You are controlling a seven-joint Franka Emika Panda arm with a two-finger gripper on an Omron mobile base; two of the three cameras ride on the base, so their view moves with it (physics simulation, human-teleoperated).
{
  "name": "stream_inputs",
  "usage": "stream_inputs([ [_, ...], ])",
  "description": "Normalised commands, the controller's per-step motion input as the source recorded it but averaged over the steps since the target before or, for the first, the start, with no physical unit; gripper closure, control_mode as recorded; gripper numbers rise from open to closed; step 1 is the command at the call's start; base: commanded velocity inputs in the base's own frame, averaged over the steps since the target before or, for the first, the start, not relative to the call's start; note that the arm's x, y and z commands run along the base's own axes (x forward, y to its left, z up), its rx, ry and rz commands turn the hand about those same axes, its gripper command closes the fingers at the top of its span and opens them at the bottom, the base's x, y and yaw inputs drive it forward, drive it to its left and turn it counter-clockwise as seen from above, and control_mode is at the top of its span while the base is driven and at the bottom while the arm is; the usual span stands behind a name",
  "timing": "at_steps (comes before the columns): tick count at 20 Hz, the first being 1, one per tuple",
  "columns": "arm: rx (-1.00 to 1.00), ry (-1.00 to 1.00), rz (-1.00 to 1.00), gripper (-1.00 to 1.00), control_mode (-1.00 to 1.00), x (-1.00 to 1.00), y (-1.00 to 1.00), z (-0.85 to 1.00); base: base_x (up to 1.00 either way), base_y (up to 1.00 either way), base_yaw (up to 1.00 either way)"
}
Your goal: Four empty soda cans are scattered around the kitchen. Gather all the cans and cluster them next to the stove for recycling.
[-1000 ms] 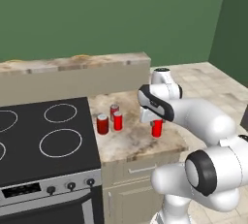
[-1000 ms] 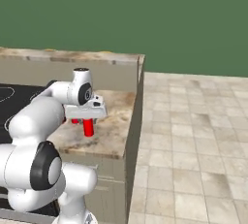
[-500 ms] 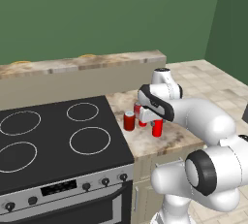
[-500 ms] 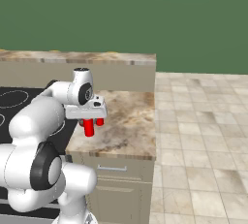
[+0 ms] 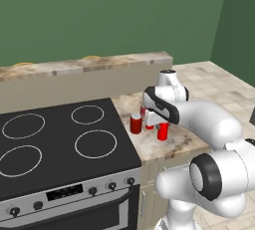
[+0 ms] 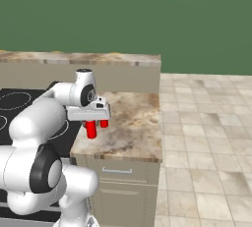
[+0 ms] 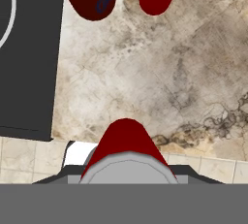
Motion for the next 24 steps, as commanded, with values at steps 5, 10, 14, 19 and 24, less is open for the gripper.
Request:
stream_inputs([
  [5, 0.00, 0.00, 0.00, 1.00, 1.00, 0.00, 0.00, 0.00, 0.00, 0.00, 0.00],
  [10, 0.00, 0.00, 0.00, 1.00, 1.00, 0.00, 0.00, 0.00, 0.00, 0.00, 0.00],
  [14, -0.01, 0.00, -0.01, 1.00, -1.00, 0.08, 0.01, -0.01, 0.05, 0.00, 0.00],
  [19, -0.04, 0.00, -0.04, 1.00, -1.00, 0.54, 0.10, -0.07, 0.00, 0.00, 0.00],
  [24, 0.00, 0.00, -0.03, 1.00, -1.00, 0.49, 0.26, -0.10, 0.00, 0.00, 0.00],
])
